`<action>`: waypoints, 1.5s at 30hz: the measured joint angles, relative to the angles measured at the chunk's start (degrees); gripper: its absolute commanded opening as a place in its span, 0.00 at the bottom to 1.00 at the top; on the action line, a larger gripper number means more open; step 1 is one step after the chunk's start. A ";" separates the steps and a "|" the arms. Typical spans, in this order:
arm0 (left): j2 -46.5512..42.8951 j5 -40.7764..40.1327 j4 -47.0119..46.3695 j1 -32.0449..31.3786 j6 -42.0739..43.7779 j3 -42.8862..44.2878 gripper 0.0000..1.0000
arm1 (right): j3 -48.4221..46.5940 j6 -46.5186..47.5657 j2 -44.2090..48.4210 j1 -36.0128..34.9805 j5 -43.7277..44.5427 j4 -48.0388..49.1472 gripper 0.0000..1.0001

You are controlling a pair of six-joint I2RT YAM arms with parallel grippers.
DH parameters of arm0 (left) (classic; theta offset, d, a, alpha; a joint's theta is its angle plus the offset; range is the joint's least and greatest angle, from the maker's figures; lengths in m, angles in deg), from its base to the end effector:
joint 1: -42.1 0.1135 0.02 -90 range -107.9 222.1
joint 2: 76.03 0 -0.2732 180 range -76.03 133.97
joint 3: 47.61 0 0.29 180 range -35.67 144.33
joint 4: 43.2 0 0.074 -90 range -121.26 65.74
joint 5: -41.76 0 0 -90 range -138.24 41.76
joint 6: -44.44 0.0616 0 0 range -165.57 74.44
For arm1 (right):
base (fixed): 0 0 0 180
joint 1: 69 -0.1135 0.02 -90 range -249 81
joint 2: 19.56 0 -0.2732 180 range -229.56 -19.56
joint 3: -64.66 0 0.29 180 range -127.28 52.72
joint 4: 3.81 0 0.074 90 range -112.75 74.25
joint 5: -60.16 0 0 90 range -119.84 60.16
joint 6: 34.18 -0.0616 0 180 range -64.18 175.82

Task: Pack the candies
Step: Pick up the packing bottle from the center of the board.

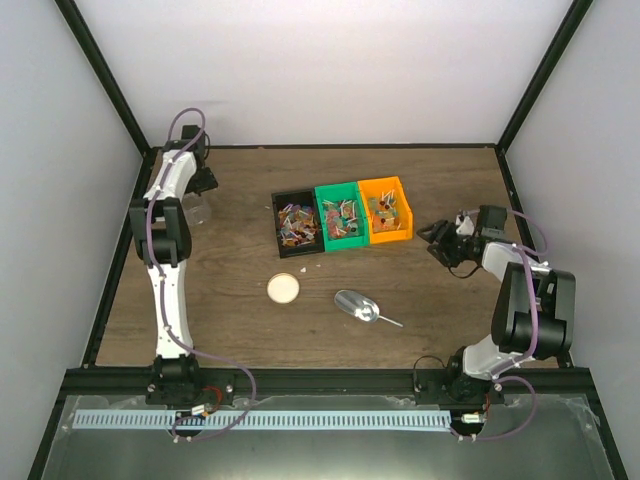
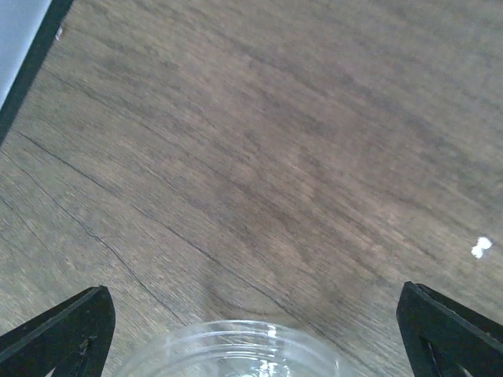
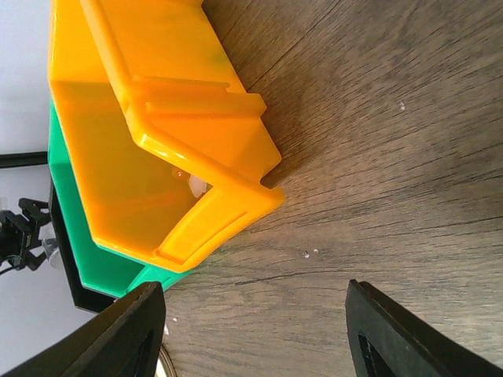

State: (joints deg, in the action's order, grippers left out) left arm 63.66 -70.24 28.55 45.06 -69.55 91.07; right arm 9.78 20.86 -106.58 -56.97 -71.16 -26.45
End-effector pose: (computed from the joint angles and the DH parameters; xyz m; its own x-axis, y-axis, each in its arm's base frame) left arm 0.5552 0.0518 0.1599 -0.8069 -0.4192 -0.4162 -0.5328 0.8207 0.2064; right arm 0.3221 -0.0271 0.1338 -0.7785 0.6059 -0.1636 0.2809 0.5695 0.7725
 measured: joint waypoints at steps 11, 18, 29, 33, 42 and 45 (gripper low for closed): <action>-5.90 4.20 -1.20 0.00 0.24 -10.84 1.00 | 0.00 -0.04 -1.64 0.00 -0.74 1.33 0.65; -8.52 7.85 -3.32 0.00 2.71 -12.92 1.00 | 0.66 -0.02 -1.64 0.00 -1.11 2.25 0.65; -11.76 17.99 -11.21 0.00 11.37 -18.91 1.00 | 1.64 0.00 -1.64 0.00 -1.46 2.29 0.65; -11.93 20.85 -13.27 0.00 13.99 -19.30 1.00 | 1.68 0.00 -1.62 0.00 -1.51 2.27 0.65; -12.72 24.74 -14.58 -0.09 15.06 -21.51 0.99 | 1.75 0.00 -1.51 0.00 -1.49 2.23 0.65; -13.77 24.96 -14.49 -0.35 15.06 -24.06 0.98 | 1.75 0.00 -1.51 0.00 -1.49 2.23 0.65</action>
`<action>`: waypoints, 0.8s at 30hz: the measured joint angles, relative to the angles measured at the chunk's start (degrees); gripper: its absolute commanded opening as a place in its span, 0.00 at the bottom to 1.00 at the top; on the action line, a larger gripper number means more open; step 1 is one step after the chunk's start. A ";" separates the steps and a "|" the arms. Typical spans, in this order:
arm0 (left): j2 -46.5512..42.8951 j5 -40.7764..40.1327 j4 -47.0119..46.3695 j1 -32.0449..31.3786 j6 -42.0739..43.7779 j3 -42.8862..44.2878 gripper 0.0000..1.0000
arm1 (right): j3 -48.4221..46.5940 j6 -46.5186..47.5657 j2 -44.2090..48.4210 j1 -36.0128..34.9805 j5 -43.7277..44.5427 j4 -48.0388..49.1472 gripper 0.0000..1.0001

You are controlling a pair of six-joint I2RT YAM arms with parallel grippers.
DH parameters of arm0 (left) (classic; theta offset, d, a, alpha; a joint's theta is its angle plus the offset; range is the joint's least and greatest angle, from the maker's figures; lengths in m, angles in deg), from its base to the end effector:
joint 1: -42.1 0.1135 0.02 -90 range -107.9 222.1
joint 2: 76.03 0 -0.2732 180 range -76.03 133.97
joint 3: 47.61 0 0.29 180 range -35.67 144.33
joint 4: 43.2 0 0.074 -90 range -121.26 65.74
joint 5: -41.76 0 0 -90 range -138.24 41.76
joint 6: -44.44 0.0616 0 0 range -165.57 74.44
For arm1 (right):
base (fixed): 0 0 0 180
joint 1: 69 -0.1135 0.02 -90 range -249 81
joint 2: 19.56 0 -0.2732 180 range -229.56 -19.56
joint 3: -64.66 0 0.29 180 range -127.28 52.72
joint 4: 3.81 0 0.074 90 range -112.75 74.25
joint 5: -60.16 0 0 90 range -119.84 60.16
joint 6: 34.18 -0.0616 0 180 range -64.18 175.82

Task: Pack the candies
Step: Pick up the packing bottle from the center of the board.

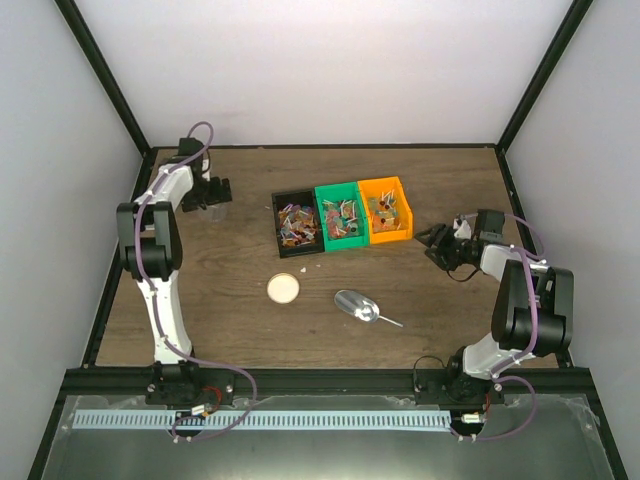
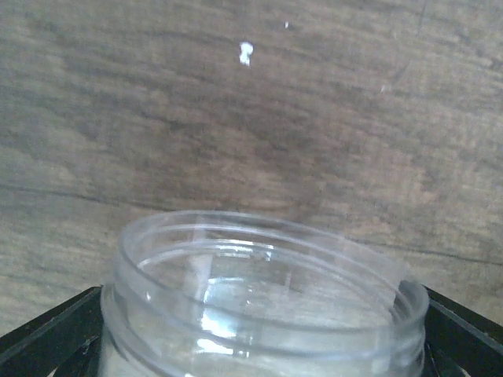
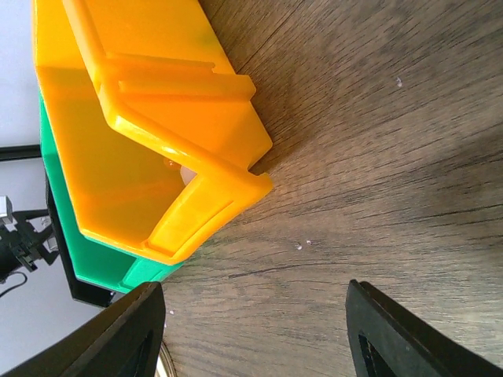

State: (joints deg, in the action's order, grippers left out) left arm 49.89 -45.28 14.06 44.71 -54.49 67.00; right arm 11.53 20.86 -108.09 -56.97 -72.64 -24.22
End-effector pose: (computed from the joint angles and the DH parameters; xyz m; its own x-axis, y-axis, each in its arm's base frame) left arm 0.5138 0.0202 0.1517 -0.9145 -0.1969 -0.3535 -0.1707 0.9798 -0.1042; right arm 0.3181 -0.0250 0.1200 -0.7894 0.5981 -0.1385 0.2829 0.5546 0.7826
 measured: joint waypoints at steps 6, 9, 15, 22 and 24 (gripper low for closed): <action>-2.56 -0.26 0.26 -0.59 -0.17 -3.58 0.89 | 0.02 0.00 0.00 0.00 -0.02 0.04 0.65; -4.74 -0.20 0.28 -0.74 -0.28 -5.73 0.87 | 0.17 0.00 0.00 0.00 -0.02 0.04 0.65; -7.32 0.09 0.15 -0.79 -0.94 -7.85 0.86 | 0.87 -0.04 0.00 0.00 -0.57 0.37 0.65; -12.61 4.28 -3.85 -0.94 -1.18 -14.51 0.86 | 0.87 -0.70 0.74 0.00 -2.16 0.85 0.65; -15.08 6.16 -5.55 -1.44 -0.79 -16.76 0.86 | 0.81 -1.18 1.27 -0.26 -3.61 1.42 0.65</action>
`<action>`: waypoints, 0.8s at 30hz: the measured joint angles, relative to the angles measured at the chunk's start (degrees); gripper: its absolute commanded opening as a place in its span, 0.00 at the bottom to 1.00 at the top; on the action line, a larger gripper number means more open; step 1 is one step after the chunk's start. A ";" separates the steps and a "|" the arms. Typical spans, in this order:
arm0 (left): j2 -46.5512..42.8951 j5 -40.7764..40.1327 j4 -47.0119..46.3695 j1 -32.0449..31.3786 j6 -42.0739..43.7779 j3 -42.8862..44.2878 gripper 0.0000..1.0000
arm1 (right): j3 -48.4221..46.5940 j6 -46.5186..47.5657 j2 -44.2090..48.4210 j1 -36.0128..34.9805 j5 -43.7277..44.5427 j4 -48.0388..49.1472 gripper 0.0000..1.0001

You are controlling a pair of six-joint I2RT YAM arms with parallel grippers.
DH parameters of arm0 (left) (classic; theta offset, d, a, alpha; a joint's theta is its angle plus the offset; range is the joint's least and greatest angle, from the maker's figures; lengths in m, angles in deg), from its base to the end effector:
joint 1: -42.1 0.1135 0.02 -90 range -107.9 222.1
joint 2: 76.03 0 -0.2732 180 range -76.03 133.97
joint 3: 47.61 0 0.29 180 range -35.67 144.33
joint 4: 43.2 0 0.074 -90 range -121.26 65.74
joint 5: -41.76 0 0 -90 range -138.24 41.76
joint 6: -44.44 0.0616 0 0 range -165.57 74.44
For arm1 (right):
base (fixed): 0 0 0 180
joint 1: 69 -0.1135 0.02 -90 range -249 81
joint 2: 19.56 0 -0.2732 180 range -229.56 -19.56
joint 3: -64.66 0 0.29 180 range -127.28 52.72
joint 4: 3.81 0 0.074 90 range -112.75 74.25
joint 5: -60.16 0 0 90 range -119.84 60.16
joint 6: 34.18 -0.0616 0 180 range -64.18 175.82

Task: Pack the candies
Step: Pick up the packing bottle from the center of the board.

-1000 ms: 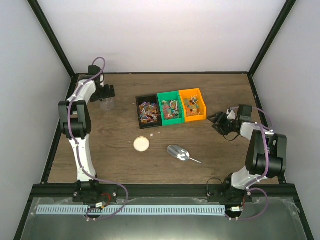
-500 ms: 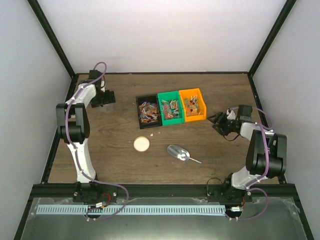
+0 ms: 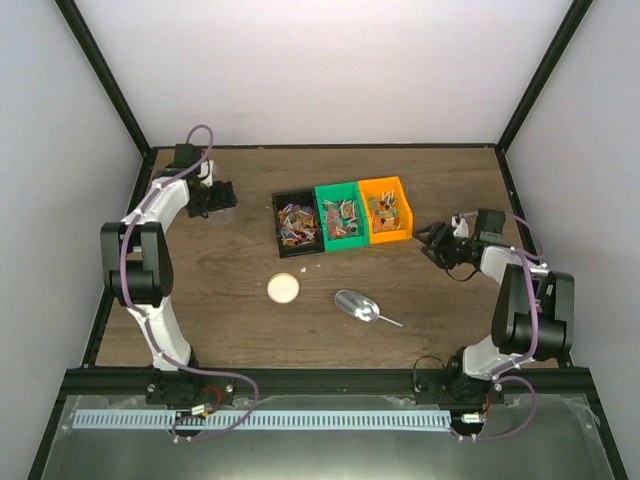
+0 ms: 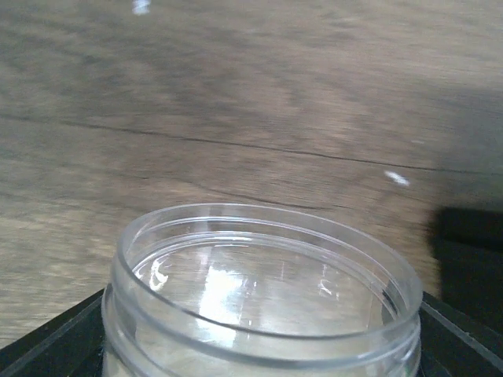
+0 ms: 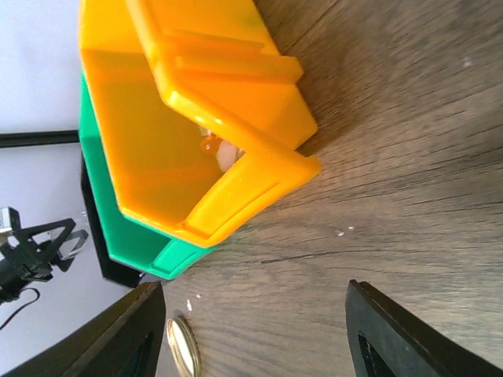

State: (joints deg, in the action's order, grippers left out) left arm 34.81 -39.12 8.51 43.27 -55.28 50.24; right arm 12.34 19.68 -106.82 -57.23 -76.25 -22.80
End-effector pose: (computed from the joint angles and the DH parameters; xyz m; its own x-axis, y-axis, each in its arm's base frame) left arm 0.4575 -0.0004 0.1818 -0.8989 -0.1851 -0.3970 -0.1057 0.9712 -0.2134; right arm 0.3158 -0.0202 0.1262 -0.8023 0.5825 -0.1302 0.2431 0.5181 0.8200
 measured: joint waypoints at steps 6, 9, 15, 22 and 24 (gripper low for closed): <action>-6.10 5.01 -3.50 -5.66 3.13 -1.40 0.88 | -7.43 -0.22 0.46 -8.61 0.17 -3.76 0.64; -7.91 7.10 -4.85 -9.33 5.25 -1.42 0.88 | -16.90 0.96 -1.81 -14.73 -0.15 -6.71 0.64; -10.01 10.36 -5.97 -15.98 9.64 -3.39 0.86 | -26.34 2.62 -6.95 -19.58 -2.45 -11.30 0.63; -10.73 15.41 -5.44 -21.40 13.05 -4.72 0.85 | -29.53 3.54 -12.46 -20.65 -6.47 -18.27 0.63; -10.73 16.35 -5.35 -23.26 13.55 -4.72 0.84 | -31.01 4.17 -13.70 -21.46 -7.26 -19.69 0.63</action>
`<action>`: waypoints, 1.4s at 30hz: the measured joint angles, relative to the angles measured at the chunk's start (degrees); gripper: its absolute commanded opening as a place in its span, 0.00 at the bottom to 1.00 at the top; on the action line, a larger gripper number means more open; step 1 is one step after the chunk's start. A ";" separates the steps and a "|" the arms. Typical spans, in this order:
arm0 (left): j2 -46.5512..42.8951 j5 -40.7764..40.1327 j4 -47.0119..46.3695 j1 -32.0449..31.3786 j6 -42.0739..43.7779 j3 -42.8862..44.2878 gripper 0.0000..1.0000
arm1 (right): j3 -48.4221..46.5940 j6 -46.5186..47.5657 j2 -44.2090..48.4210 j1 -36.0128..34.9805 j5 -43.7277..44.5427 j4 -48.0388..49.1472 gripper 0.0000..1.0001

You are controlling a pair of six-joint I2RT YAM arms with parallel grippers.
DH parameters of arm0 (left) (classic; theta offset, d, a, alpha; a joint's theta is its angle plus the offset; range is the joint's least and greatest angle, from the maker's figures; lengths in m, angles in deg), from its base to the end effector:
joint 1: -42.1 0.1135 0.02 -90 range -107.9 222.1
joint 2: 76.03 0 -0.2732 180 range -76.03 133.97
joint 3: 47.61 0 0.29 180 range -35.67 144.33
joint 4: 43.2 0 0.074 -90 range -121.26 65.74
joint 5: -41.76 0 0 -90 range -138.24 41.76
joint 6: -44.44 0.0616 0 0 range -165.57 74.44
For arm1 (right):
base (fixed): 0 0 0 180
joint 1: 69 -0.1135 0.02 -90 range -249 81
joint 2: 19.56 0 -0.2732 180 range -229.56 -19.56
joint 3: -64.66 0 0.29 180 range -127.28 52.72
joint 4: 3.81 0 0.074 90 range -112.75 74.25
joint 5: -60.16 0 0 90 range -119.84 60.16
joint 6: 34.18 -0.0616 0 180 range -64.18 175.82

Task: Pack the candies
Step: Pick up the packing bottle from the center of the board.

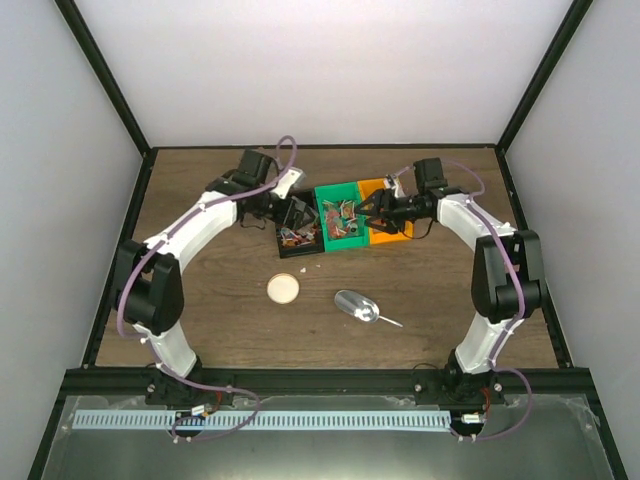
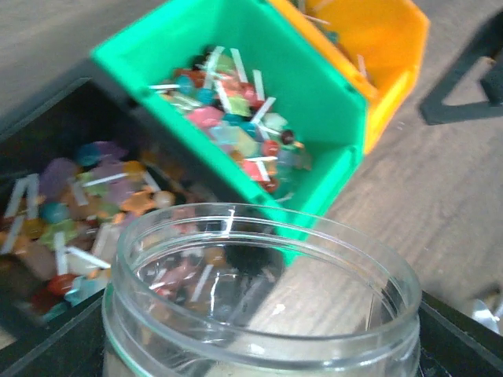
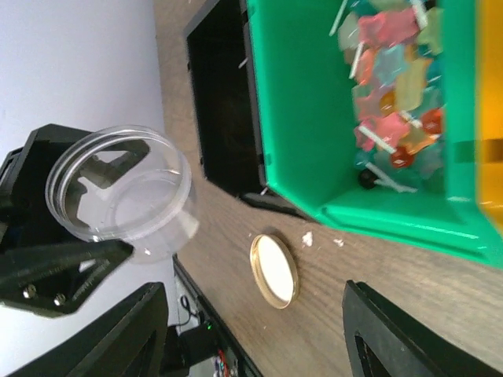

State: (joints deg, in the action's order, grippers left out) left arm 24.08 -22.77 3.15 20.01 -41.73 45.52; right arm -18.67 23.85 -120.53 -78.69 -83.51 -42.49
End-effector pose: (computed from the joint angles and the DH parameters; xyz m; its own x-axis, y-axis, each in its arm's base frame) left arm 0.3915 -0.1875 0.2433 -0.7030 0.3504 -0.6189 0.6258 0.7182 -0.3043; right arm 0.3954 0.1179 0.2019 -0.9818 0.1506 -0.1155 -0.0239 0.5058 0.8623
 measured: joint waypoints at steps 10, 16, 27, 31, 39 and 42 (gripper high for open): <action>0.02 1.20 1.09 -9.29 2.21 0.02 0.84 | -2.51 1.31 -2.40 -5.03 -4.81 -2.32 0.58; 0.07 1.18 1.46 -10.51 2.40 0.26 0.84 | -2.49 3.06 -2.73 -5.95 -5.97 -3.58 0.55; 0.26 1.16 2.01 -11.82 2.40 2.23 0.84 | -2.40 5.53 -4.81 -7.52 -9.31 -3.50 0.42; 0.44 0.87 2.14 -12.00 2.40 2.29 0.84 | -2.25 5.55 -5.51 -7.87 -9.75 -3.13 0.29; 0.98 0.46 2.69 -12.15 2.45 2.73 0.86 | -1.84 5.33 -5.62 -7.78 -9.11 -2.78 0.13; 1.03 0.24 2.84 -12.31 2.84 2.78 0.86 | -1.73 5.11 -5.64 -7.78 -8.63 -3.08 0.05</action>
State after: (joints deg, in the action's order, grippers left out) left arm 25.11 -22.53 5.99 7.70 -38.89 48.29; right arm -20.40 28.97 -126.17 -86.47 -92.14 -45.57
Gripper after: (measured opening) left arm 0.868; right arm 0.116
